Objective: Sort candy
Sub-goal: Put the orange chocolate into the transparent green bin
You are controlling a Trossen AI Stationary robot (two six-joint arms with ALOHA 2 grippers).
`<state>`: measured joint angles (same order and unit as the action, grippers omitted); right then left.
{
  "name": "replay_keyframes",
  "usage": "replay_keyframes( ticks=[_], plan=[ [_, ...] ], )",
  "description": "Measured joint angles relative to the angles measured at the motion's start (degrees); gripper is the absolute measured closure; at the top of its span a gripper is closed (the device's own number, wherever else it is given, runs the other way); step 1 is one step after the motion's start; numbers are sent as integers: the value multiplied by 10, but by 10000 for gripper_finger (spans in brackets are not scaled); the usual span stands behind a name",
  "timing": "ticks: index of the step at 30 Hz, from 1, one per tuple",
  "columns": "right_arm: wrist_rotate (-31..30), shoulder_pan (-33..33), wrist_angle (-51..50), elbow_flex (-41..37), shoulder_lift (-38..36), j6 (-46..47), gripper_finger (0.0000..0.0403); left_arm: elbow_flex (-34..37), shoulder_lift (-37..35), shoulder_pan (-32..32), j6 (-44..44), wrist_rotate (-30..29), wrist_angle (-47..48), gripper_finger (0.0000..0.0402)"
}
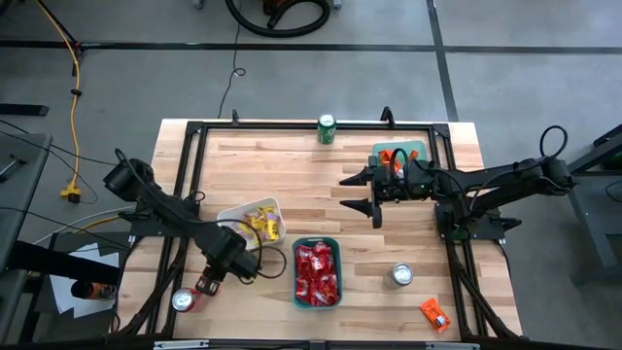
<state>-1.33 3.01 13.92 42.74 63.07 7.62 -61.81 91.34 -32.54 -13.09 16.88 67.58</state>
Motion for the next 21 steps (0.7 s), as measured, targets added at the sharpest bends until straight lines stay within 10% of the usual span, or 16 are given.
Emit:
replay_keyframes(
  ticks=[21],
  plan=[
    [0, 0, -23, 0, 0, 0, 144, 1, 67, -37, -523, 46, 5, 279]
  ],
)
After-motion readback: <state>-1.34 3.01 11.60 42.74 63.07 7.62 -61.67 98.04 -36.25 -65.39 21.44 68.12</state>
